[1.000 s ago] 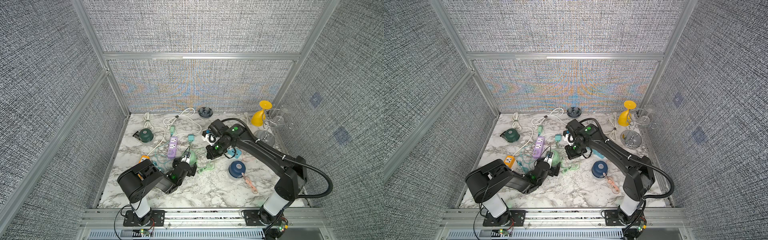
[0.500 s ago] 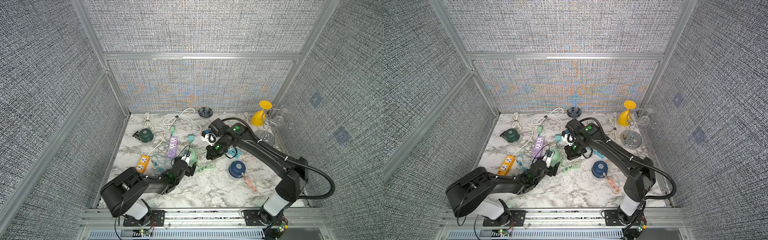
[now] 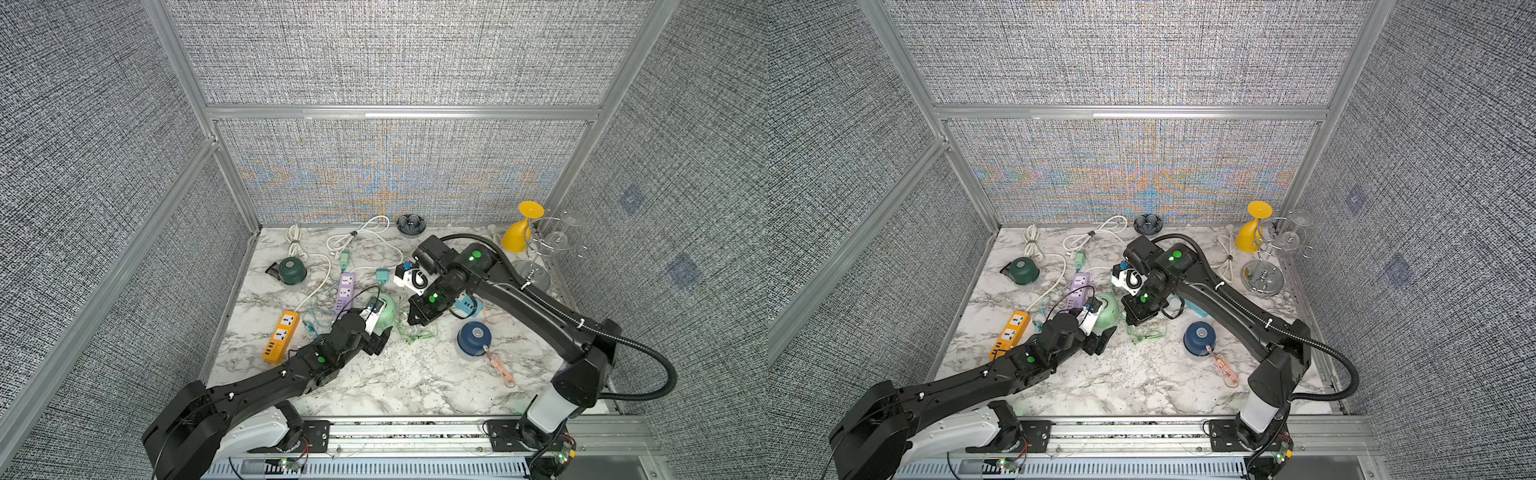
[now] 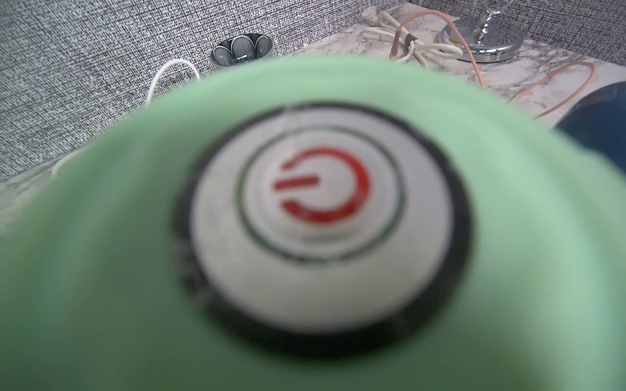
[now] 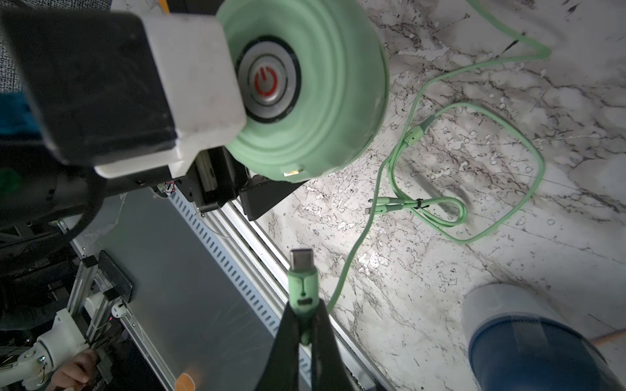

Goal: Charge the cordless meat grinders
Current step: Pick up the cordless meat grinder at the center of the board, then insert the charging cable into the cordless meat grinder.

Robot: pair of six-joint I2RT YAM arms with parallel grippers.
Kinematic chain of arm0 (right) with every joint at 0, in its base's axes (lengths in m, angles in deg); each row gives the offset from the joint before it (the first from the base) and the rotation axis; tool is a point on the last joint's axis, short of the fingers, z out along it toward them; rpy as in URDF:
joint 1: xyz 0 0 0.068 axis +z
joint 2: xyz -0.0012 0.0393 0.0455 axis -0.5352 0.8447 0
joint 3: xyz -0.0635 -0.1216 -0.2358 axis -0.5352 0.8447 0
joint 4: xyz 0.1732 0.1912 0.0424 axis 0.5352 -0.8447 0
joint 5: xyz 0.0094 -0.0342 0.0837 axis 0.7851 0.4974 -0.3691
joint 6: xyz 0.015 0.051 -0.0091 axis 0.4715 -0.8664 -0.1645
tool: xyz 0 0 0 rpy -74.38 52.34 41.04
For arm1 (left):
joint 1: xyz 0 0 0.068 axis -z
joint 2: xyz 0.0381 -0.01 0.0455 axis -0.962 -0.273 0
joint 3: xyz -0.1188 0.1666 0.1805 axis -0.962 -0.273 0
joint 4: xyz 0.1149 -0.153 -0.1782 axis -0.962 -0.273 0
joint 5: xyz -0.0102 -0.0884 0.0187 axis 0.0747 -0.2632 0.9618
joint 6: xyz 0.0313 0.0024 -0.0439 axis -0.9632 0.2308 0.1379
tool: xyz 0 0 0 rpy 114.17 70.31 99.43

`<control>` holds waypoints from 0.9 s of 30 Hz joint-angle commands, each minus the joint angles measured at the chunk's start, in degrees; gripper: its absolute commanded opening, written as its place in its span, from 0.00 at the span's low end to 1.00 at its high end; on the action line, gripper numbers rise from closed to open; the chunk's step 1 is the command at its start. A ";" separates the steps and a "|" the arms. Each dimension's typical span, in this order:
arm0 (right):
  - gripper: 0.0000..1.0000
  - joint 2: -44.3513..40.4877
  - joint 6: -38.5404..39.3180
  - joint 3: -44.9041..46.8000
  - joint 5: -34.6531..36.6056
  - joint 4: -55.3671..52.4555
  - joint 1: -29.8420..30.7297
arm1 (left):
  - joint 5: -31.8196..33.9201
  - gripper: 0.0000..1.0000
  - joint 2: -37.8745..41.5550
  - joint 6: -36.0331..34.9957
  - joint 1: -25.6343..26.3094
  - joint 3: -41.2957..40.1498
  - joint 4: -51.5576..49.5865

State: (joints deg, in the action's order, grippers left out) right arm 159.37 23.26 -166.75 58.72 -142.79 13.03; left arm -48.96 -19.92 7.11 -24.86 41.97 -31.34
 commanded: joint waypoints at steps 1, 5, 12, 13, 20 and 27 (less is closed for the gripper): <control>0.00 -0.04 0.28 -0.26 -1.48 -1.36 0.82 | 0.44 0.71 0.47 -2.80 -0.08 1.26 -2.40; 0.00 0.56 0.07 -0.73 -1.40 -0.87 1.37 | 0.56 0.71 -0.38 -4.73 -0.08 3.03 -4.56; 0.00 2.53 0.12 -1.32 -1.69 -0.33 1.64 | 0.22 0.71 0.09 -6.58 -0.08 4.37 -6.08; 0.00 2.68 0.14 -1.33 -1.53 -0.34 1.64 | 0.24 0.71 0.11 -6.77 -0.08 4.37 -6.20; 0.00 3.63 0.43 -1.37 -1.16 -0.46 1.72 | -0.48 0.71 -0.38 -7.23 -0.06 4.89 -6.74; 0.00 4.37 0.93 -1.86 0.01 -1.08 1.73 | -0.96 0.71 -0.46 -7.55 -0.05 5.16 -7.50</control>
State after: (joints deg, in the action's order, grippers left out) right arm 163.52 23.55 -168.15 58.42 -142.88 14.69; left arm -49.26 -20.40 -0.01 -24.86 46.74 -40.06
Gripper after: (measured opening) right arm 0.065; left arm 0.843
